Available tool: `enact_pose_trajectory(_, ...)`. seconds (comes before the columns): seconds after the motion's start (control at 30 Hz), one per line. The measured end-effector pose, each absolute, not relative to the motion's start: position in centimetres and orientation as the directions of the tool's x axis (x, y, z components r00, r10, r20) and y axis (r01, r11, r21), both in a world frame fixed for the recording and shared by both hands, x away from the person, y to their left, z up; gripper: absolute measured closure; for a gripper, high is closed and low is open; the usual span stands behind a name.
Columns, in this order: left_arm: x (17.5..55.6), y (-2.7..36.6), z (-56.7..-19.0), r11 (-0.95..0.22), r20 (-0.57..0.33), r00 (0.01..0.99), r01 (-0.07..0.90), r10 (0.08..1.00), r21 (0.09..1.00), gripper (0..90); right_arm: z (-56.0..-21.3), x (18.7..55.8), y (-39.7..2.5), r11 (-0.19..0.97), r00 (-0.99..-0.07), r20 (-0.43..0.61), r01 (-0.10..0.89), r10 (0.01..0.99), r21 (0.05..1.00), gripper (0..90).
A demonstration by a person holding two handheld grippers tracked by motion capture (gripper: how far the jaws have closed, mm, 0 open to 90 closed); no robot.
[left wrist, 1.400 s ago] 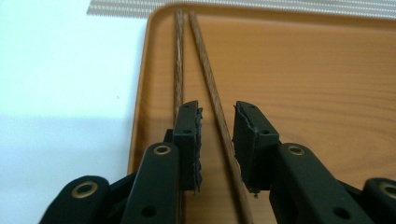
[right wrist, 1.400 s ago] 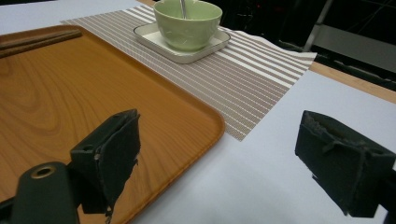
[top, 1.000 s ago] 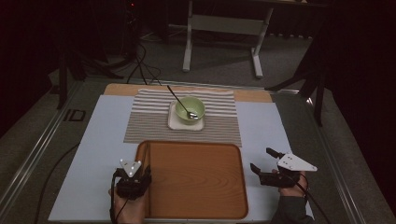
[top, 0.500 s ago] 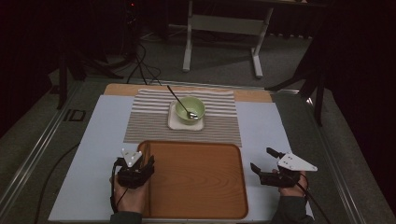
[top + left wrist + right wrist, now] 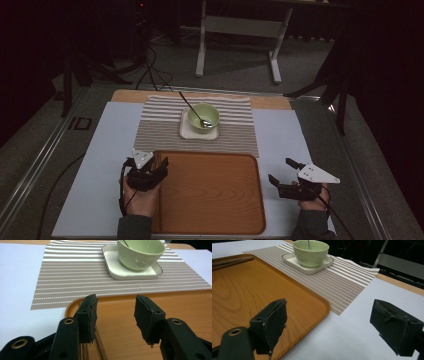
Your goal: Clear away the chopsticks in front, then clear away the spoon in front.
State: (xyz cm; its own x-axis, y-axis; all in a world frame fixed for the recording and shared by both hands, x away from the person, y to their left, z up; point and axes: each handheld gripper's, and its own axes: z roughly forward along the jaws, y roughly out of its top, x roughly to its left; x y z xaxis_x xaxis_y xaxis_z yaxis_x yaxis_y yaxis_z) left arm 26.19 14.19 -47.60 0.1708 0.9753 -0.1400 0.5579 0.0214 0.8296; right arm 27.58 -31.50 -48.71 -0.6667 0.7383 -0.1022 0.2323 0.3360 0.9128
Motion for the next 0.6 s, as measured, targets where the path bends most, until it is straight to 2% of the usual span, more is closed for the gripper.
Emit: enact_pose_trajectory(0.6,29.3,14.2,-45.5,0.001,-0.142,0.227,0.527,0.963,0.850,50.6,-48.7,27.6,-31.5,0.337,-0.665,-0.103,0.233,0.739,0.912,13.5)
